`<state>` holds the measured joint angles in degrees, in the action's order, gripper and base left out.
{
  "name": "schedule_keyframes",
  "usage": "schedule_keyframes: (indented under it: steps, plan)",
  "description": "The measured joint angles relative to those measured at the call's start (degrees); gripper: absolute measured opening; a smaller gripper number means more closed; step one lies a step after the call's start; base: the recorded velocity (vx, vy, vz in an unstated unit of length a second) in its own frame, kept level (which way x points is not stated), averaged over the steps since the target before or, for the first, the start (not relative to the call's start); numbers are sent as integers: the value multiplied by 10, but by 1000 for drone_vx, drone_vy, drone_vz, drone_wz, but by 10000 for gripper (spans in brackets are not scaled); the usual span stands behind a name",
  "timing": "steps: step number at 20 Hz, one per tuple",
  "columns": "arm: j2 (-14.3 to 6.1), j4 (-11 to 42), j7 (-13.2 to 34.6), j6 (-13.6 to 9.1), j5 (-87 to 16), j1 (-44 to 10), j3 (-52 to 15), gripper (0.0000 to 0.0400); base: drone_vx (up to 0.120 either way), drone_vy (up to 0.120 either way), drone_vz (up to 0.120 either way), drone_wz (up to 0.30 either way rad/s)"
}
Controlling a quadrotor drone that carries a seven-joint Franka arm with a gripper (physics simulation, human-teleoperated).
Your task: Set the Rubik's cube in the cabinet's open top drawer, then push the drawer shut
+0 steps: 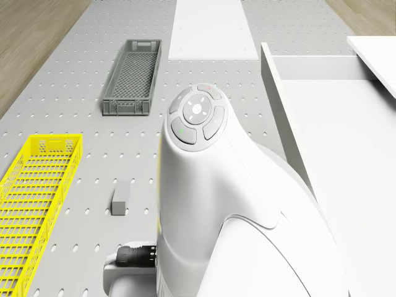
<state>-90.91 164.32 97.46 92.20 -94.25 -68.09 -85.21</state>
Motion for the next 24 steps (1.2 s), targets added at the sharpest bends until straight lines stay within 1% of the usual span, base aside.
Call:
schedule_keyframes:
  steps: [3, 4, 24]
  plan:
    - [-1, 0, 0, 1, 0, 0, 0, 325, 0, -120, 120, 0]
    - [-1, 0, 0, 1, 1, 0, 0, 325, 0, -120, 40, 0]
    - [-6, 0, 0, 6, 2, -1, -1, 325, 0, -120, 0, 0]
